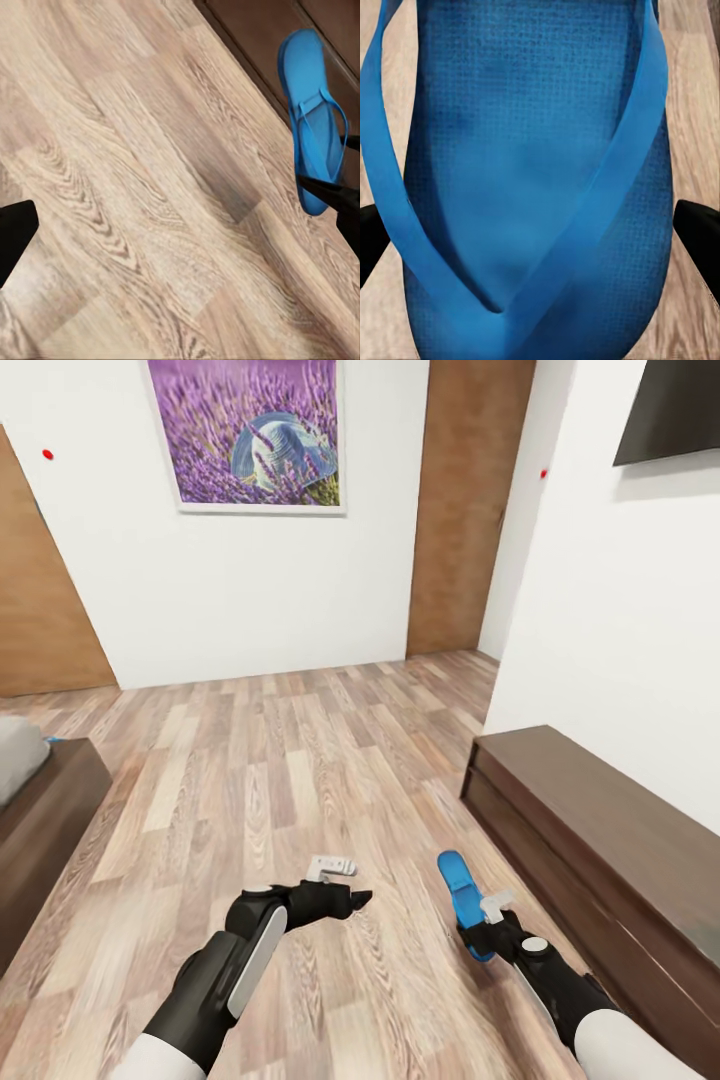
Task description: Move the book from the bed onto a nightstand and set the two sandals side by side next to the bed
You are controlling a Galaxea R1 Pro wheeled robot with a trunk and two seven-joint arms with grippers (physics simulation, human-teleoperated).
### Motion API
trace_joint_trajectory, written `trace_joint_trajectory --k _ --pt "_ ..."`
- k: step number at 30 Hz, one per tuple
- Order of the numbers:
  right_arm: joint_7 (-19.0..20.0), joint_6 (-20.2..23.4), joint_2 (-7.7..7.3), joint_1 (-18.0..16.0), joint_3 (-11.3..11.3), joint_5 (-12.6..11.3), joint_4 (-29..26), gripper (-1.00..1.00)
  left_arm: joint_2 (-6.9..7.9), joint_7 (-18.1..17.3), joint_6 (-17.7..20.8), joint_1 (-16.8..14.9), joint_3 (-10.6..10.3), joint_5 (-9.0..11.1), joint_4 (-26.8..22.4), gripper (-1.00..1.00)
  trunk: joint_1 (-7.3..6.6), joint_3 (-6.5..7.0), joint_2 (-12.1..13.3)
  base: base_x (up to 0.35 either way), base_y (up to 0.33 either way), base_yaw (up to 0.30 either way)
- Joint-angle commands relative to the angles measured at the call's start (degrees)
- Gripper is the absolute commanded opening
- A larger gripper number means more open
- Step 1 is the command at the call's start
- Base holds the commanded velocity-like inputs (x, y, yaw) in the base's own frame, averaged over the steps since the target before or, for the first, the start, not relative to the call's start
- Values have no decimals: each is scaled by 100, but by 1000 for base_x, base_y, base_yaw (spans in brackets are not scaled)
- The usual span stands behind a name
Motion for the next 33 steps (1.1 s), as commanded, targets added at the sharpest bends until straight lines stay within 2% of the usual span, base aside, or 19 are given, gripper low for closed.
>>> trace_joint_trajectory --k 1,15,19,26,30,33 --pt "19 25 -4 1 14 35 -15 -100 -3 -15 26 -4 5 -4 8 100 2 -5 -2 327 85 269" --pt "19 25 -9 -2 6 35 -22 -100 4 -13 18 -4 9 -5 25 100 2 -5 -2 332 60 258" --pt "19 25 -10 0 6 35 -31 -100 0 -12 17 -4 124 -9 27 100 2 -6 -2 332 -39 251" --pt "27 25 -11 -1 3 33 -33 -100 7 -9 17 -4 175 -13 32 100 2 -9 -2 332 -113 66" --pt "62 42 -4 0 -249 22 -21 -100 22 -10 10 -4 273 -13 46 100 2 -9 -2 332 -120 4" --pt "81 66 -2 0 -733 23 -20 -100 29 16 2 -4 493 -18 56 100 2 -9 -2 332 -87 1"
